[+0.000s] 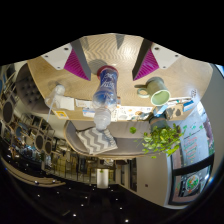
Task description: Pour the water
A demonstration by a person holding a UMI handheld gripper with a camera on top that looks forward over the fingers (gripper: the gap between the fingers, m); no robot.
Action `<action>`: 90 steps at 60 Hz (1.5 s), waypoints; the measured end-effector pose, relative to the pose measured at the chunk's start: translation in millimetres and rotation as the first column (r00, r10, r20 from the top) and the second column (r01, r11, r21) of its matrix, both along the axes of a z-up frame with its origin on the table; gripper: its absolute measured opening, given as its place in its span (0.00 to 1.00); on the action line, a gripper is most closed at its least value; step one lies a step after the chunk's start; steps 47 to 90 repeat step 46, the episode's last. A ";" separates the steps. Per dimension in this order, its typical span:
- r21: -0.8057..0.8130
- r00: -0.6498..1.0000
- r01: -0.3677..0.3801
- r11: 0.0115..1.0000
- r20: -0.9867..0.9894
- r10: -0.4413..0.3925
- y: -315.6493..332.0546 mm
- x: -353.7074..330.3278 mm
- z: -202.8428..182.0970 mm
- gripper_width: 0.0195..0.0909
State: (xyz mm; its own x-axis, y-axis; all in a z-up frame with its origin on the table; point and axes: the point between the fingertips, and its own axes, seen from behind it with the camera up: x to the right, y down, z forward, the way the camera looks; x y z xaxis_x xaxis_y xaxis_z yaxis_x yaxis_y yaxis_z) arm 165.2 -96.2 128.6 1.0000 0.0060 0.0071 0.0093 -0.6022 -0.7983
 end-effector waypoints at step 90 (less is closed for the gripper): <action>-0.006 0.994 0.040 0.999 0.097 -0.040 -164.3 -67.6 107.6 0.92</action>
